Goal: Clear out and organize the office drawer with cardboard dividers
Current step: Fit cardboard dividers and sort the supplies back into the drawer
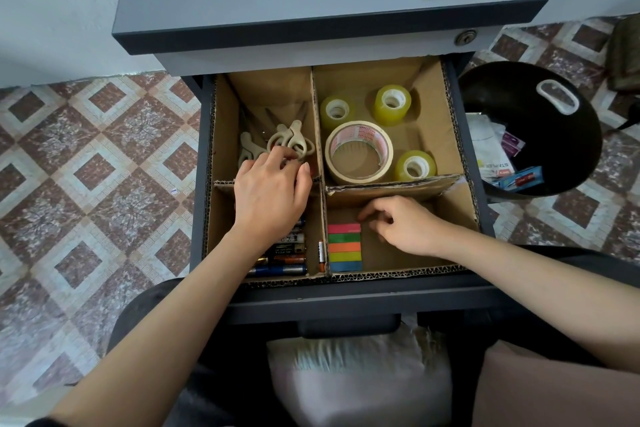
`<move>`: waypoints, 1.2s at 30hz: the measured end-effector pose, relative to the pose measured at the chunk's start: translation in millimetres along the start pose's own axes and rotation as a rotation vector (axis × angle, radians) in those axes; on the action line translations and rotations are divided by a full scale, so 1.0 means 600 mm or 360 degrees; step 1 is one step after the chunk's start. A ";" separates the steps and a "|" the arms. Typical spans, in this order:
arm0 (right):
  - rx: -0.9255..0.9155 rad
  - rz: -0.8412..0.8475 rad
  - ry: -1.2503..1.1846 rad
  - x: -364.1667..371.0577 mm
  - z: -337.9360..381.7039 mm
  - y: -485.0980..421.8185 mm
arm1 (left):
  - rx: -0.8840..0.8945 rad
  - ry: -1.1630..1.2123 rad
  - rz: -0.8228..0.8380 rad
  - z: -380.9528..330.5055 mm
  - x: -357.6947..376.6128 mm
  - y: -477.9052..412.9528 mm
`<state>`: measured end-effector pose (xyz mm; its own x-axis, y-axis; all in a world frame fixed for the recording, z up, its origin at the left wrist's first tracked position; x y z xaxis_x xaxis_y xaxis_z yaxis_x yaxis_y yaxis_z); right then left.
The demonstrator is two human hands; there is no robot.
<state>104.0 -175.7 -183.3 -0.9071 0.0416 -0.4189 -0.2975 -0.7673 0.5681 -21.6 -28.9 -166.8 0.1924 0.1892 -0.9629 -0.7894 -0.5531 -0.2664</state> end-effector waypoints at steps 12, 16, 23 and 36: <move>0.0130 0.0154 -0.0188 0.015 0.003 0.000 | 0.0005 -0.0006 -0.0025 0.000 -0.001 -0.001; 0.0084 0.0024 -0.0179 0.007 0.008 0.004 | 0.0007 -0.0004 -0.0022 0.000 -0.001 -0.001; 0.0185 -0.0060 -0.0136 0.005 0.006 0.006 | -0.0001 0.0001 0.0026 -0.001 -0.001 0.000; 0.0071 -0.0034 0.0029 0.005 0.007 0.000 | -0.0013 0.0035 0.0098 0.000 0.000 0.000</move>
<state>100.4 -173.0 -181.6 -0.8950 0.0458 -0.4436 -0.3300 -0.7370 0.5898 -21.6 -29.1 -166.7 0.1566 0.1366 -0.9782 -0.7955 -0.5695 -0.2069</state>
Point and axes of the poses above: each hand's wrist, its own y-axis away from the middle knuckle, its own x-axis out of the palm, z = x × y, the point moved 2 cm from there along -y, towards the middle knuckle, and after that the axes turned 13 degrees about -y, right-handed, at the moved point
